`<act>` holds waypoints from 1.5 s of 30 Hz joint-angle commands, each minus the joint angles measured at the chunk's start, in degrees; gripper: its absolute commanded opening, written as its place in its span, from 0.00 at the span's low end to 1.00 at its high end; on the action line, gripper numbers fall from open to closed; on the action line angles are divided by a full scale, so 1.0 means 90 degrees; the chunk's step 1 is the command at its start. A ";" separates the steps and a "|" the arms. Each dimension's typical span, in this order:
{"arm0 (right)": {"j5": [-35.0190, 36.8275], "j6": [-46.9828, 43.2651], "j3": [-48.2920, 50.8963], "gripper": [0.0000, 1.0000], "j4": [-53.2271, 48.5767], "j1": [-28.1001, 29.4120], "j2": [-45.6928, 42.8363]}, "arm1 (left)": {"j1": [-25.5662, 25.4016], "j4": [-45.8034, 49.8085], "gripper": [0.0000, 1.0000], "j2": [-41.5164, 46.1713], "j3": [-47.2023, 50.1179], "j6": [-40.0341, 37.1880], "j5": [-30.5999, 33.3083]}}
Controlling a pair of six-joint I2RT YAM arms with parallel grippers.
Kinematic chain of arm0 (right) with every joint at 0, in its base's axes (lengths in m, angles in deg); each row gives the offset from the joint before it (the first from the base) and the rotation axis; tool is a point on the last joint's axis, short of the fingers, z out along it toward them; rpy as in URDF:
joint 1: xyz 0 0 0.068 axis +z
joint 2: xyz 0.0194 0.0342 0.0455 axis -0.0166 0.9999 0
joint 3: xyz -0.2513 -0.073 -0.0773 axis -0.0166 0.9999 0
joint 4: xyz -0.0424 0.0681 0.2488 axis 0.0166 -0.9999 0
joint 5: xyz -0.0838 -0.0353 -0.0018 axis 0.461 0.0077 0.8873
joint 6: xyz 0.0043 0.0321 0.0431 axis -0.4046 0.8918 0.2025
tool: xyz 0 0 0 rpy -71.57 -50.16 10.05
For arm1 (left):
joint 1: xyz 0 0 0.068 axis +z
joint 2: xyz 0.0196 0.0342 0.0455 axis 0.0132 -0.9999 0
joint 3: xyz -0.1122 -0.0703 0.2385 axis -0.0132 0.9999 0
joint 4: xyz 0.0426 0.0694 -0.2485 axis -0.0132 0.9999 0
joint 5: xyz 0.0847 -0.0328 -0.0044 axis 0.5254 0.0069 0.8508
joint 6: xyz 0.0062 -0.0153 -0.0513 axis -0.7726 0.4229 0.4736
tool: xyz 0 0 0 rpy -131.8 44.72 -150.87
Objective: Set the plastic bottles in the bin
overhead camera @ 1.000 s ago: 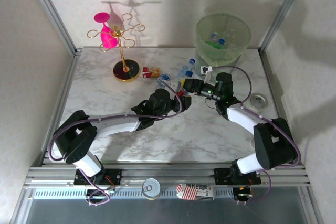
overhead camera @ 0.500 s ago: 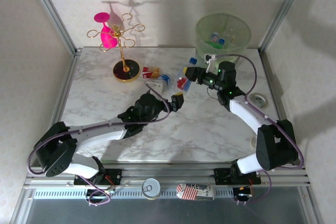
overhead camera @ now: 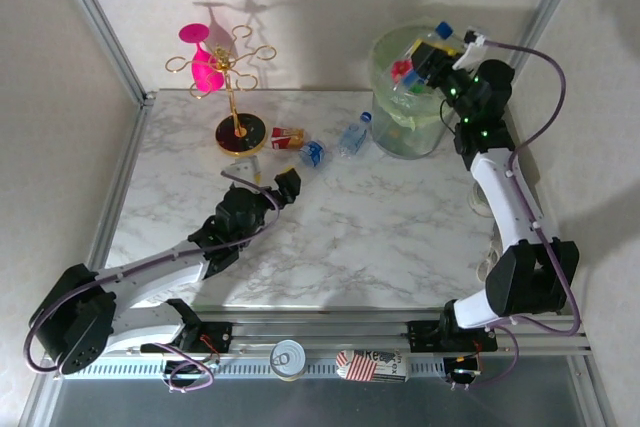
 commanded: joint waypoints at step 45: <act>0.0716 -0.0950 0.0516 0.99 -0.0730 0.0523 -0.0276 | 0.1434 0.0535 1.00 -0.0637 -0.0529 0.0146 -0.0986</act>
